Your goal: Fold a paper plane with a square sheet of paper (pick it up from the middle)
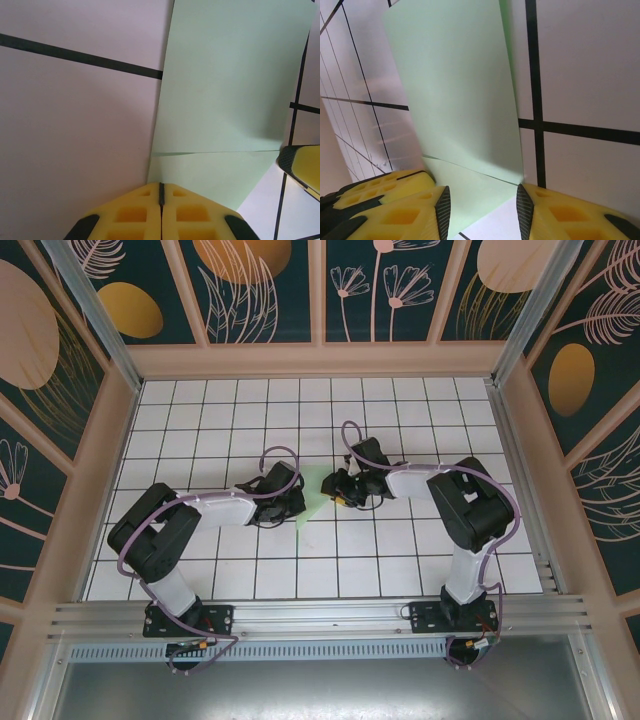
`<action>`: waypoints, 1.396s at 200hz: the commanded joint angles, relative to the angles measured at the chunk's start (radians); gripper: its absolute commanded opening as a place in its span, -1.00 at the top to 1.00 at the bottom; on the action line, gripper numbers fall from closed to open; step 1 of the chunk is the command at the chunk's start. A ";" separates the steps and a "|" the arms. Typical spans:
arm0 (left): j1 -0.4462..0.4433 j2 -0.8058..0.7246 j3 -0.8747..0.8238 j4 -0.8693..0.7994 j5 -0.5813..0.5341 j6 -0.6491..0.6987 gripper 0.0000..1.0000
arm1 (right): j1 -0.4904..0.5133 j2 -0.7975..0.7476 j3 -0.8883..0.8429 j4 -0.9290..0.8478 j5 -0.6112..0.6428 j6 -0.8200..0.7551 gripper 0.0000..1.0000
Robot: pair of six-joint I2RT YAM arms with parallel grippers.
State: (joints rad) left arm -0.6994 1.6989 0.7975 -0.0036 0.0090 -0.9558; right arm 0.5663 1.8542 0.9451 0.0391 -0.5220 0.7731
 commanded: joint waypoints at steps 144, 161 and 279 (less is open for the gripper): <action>-0.001 0.009 -0.021 -0.017 -0.017 -0.020 0.84 | 0.003 -0.008 0.025 -0.026 0.023 0.032 0.16; -0.001 0.009 -0.023 -0.016 -0.016 -0.020 0.84 | 0.007 -0.009 0.027 -0.007 -0.002 0.030 0.18; 0.005 -0.049 -0.011 -0.043 -0.029 -0.006 0.72 | 0.017 0.010 -0.001 0.115 -0.163 0.023 0.36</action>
State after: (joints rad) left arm -0.6994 1.6901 0.7929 -0.0071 0.0074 -0.9634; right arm 0.5724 1.8503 0.9531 0.1127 -0.6296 0.8024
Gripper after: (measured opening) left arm 0.129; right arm 0.330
